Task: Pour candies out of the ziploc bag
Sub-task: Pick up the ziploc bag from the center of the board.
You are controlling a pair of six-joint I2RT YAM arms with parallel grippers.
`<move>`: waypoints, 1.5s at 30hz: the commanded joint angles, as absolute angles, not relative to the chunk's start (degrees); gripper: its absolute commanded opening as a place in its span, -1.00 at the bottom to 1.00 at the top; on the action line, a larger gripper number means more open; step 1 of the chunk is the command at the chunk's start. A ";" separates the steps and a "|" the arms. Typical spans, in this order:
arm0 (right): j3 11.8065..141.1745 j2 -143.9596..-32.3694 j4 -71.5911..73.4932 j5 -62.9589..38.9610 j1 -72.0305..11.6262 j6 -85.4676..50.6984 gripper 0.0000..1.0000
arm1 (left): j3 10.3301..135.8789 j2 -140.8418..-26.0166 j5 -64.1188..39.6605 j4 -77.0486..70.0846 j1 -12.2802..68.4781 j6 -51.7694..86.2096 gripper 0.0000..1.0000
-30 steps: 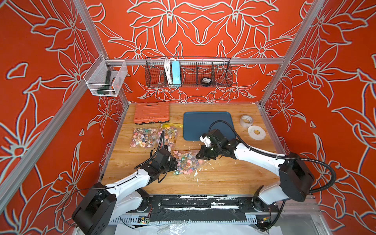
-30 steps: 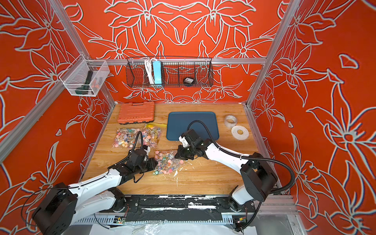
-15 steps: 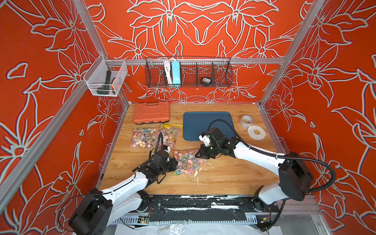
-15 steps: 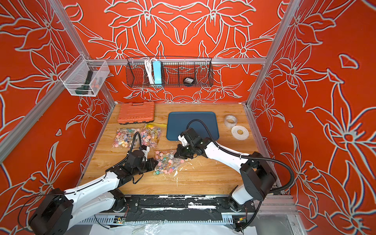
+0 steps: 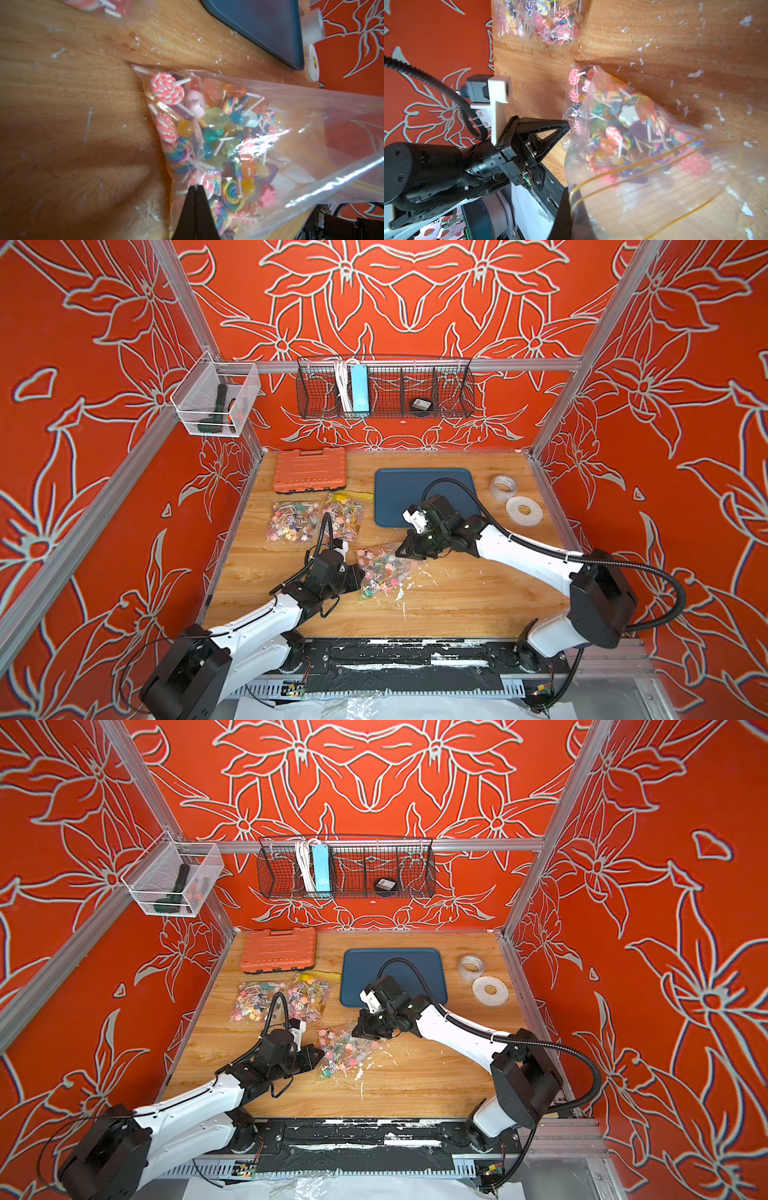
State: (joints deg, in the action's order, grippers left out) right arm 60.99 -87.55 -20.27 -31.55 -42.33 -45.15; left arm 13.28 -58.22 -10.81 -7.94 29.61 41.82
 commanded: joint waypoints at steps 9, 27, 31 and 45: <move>60.73 -88.21 -19.60 -32.34 -42.01 -44.55 -1.00 | 13.97 -60.29 -12.07 -8.55 29.36 40.87 -0.47; 59.78 -87.96 -19.05 -32.19 -41.99 -44.82 -1.00 | 13.54 -61.79 -12.80 -9.57 29.36 40.51 -0.36; 59.59 -87.99 -18.90 -32.18 -42.01 -44.94 -1.00 | 13.45 -61.57 -12.94 -9.91 29.36 40.52 -0.43; 59.28 -87.96 -18.67 -32.08 -42.01 -45.07 -1.00 | 13.71 -63.55 -13.47 -11.70 29.36 40.52 -0.65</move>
